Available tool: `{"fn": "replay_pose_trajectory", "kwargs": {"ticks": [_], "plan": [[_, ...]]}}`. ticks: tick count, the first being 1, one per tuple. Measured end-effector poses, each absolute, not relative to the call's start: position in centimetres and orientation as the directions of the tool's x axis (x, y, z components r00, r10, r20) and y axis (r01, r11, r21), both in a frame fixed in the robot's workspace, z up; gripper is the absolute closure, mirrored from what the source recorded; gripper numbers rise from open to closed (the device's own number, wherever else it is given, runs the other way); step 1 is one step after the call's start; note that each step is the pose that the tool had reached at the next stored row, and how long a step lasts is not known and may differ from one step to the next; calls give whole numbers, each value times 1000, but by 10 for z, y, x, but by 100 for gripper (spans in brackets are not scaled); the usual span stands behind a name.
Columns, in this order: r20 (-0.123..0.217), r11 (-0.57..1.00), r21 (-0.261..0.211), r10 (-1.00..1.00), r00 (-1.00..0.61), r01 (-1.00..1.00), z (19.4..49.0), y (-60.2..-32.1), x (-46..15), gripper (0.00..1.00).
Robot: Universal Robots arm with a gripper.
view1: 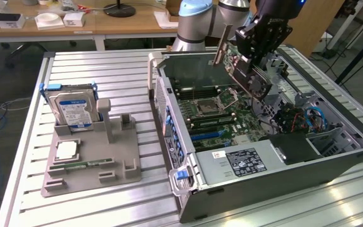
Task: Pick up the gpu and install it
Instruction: 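Insert the gpu into the slot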
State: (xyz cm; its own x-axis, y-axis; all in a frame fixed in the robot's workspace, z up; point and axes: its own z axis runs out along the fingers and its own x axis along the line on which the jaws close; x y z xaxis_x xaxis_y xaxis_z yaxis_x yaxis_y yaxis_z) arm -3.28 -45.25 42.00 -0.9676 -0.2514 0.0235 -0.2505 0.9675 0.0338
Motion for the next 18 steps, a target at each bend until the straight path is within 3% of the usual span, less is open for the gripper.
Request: {"fn": "replay_pose_trajectory", "kwargs": {"ticks": [18], "plan": [[24, 898, 34, -440, -897, -440, 419, -452, -33, 74]]}}
